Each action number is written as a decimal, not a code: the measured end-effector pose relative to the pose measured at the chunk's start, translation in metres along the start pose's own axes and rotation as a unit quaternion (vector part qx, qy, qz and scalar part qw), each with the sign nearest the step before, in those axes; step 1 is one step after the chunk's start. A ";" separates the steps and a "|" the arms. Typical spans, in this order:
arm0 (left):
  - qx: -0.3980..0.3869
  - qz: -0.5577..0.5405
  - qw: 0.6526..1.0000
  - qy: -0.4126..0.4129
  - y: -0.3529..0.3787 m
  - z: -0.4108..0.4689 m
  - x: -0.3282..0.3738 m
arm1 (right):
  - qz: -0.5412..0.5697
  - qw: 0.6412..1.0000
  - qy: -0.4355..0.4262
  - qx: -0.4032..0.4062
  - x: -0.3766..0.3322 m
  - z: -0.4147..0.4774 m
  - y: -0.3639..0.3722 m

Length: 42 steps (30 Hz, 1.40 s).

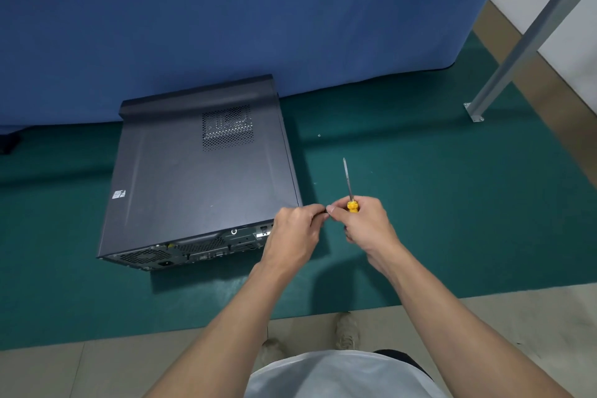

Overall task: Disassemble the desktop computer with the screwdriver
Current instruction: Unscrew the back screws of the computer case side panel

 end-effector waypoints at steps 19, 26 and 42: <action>0.098 0.297 0.937 -0.155 -0.003 0.088 -0.095 | -0.347 0.905 -0.238 0.055 -0.035 0.197 0.042; 0.087 0.306 0.930 -0.182 -0.002 0.087 -0.098 | -0.419 0.872 -0.251 0.033 -0.034 0.275 0.091; 0.087 0.308 0.927 -0.193 -0.004 0.087 -0.099 | -0.454 0.865 -0.215 0.005 -0.023 0.309 0.117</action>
Point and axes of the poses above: each hand's wrist, its own z-axis towards the middle knuckle, its own y-axis out of the palm, x = y × z, the point moved 7 cm from there along z, towards the middle knuckle, and after that the axes turned 15 degrees about x, right-handed, at the moved point
